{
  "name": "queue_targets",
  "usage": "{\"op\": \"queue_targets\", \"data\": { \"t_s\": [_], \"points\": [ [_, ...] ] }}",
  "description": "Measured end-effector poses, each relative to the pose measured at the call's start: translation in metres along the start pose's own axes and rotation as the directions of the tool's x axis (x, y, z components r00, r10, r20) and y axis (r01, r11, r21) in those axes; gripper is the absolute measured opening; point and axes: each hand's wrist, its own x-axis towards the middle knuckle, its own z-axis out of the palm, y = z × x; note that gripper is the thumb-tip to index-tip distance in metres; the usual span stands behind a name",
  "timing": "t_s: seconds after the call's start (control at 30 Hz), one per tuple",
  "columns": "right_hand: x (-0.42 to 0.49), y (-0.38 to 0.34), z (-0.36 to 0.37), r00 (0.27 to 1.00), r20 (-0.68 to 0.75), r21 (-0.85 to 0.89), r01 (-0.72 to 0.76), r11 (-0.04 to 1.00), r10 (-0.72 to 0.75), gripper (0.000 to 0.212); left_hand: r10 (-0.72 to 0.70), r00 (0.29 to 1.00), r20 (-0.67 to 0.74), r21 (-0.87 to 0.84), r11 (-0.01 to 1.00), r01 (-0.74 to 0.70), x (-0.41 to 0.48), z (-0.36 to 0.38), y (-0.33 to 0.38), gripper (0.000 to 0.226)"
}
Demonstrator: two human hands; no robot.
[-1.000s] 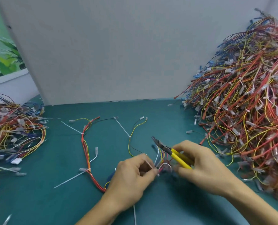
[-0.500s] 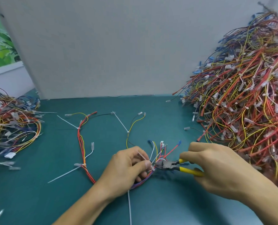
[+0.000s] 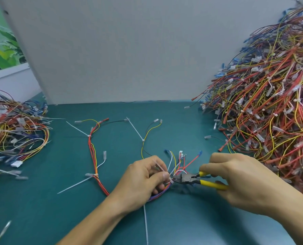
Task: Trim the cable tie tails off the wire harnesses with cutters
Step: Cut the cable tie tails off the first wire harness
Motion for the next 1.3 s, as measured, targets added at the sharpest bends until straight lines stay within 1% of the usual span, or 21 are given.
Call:
{"op": "queue_targets", "data": {
  "t_s": [0.13, 0.23, 0.4, 0.57, 0.67, 0.97, 1.3],
  "points": [
    [0.0006, -0.0013, -0.0006, 1.0, 0.007, -0.008, 0.012, 1.0, -0.012, 0.036, -0.002, 1.0, 0.0, -0.005, 1.0, 0.002, -0.0005, -0.0002, 0.0019, 0.006],
    [0.0003, -0.0017, -0.0015, 1.0, 0.012, 0.029, 0.026, 0.999, -0.026, 0.037, -0.005, 1.0, 0.004, -0.002, 1.0, 0.005, -0.001, 0.0002, 0.0028, 0.006],
    [0.0001, -0.0014, 0.0008, 0.999, -0.01, 0.036, 0.031, 0.999, -0.03, 0.034, -0.001, 1.0, 0.011, -0.003, 1.0, 0.001, -0.0009, 0.0003, 0.002, 0.006],
    [-0.0017, 0.0035, -0.0031, 0.999, -0.046, 0.073, -0.004, 0.997, 0.007, 0.038, 0.009, 1.0, 0.022, -0.012, 1.0, -0.009, -0.0008, 0.0001, 0.0008, 0.008],
    [-0.0001, 0.0008, 0.0005, 1.0, -0.006, 0.05, 0.02, 0.999, -0.02, 0.036, 0.005, 1.0, 0.02, -0.016, 1.0, -0.004, -0.0002, 0.0002, 0.0, 0.009],
    [0.001, 0.0005, 0.0036, 1.0, -0.001, 0.025, 0.031, 0.999, -0.031, 0.033, 0.002, 1.0, 0.018, -0.017, 1.0, -0.002, -0.0007, -0.0001, -0.0005, 0.009],
    [0.0017, 0.001, 0.0037, 1.0, 0.001, 0.069, 0.024, 0.997, -0.024, 0.03, 0.005, 1.0, 0.016, -0.011, 1.0, -0.005, -0.0003, -0.0006, -0.0015, 0.007]
  ]
}}
